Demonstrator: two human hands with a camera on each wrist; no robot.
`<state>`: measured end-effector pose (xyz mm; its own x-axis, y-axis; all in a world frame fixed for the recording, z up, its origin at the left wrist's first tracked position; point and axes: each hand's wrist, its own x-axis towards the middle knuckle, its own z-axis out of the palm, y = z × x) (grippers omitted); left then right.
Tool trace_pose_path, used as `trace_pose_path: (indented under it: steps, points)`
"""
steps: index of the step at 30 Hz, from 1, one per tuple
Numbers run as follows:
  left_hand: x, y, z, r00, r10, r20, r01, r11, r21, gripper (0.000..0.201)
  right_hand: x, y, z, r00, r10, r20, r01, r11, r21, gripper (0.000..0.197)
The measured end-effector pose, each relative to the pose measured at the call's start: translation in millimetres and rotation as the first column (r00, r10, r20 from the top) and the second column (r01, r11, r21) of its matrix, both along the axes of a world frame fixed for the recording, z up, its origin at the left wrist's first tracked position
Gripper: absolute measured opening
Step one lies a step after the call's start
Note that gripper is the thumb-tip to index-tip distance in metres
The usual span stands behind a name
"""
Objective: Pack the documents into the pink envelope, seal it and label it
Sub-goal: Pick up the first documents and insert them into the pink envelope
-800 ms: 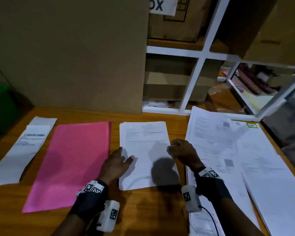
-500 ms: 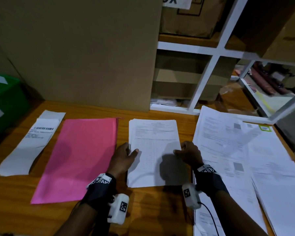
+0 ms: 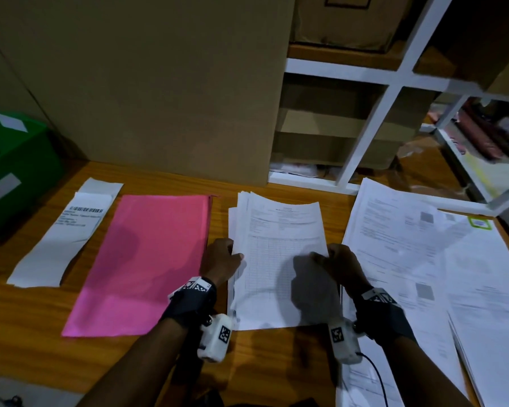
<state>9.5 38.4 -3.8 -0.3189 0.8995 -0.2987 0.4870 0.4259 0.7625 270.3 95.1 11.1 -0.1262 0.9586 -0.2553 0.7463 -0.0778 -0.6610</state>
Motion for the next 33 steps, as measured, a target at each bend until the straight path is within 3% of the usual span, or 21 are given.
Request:
trace_pose_path:
  steps: [2,4,8,11,17,21,25,27,29,32,33]
  points:
    - [4.2,0.9,-6.0,0.994,0.018,-0.110,-0.014,0.999,0.039,0.011,-5.7,-3.3,1.6,0.999,-0.017,-0.046,0.017,1.000,0.000,0.026]
    - [7.5,-0.2,-7.3,0.988,0.021,-0.151,-0.009,0.997,0.076,0.007,-9.6,-8.3,3.3,0.991,-0.011,-0.130,0.011,1.000,0.002,0.009]
    - [0.6,0.0,-4.9,0.995,0.006,-0.097,0.005,0.994,0.111,0.013,-13.7,-13.6,11.5,0.946,-0.005,-0.325,-0.005,1.000,-0.030,0.019]
    - [-12.3,3.8,-5.1,0.998,-0.019,-0.063,0.027,0.992,0.124,0.037,-9.5,-14.2,18.0,0.922,-0.046,-0.385,0.042,0.999,-0.018,0.013]
    - [-15.0,8.8,31.4,0.965,0.066,0.252,-0.089,0.993,0.081,0.075,6.7,-10.0,27.2,0.851,-0.118,-0.512,0.133,0.991,-0.008,0.036]
    - [-17.9,16.4,53.2,0.898,0.048,0.438,-0.130,0.979,0.159,0.055,10.4,-8.5,35.3,0.804,-0.108,-0.585,0.145,0.989,0.016,0.040]
    - [-15.7,19.6,72.1,0.881,-0.025,0.472,-0.112,0.959,0.260,0.032,7.9,-8.8,38.0,0.788,-0.101,-0.607,0.141,0.990,0.018,0.039]
    - [-17.4,20.9,71.0,0.909,-0.028,0.417,-0.085,0.964,0.251,0.028,7.9,-10.0,39.3,0.779,-0.093,-0.620,0.112,0.994,-0.009,0.037]
    - [-20.8,21.9,59.3,0.969,-0.026,0.246,-0.019,0.984,0.179,0.023,10.2,-9.2,36.7,0.797,-0.084,-0.599,0.066,0.996,-0.053,0.037]
    - [-22.1,12.0,39.6,0.992,-0.108,-0.072,0.105,0.994,-0.044,0.019,13.2,-4.9,21.7,0.886,-0.081,-0.456,0.051,0.996,-0.077,0.030]
    - [-21.2,8.0,31.8,0.982,-0.147,-0.117,0.133,0.984,-0.119,0.032,12.3,-3.4,15.9,0.924,-0.091,-0.370,0.076,0.996,-0.056,0.029]
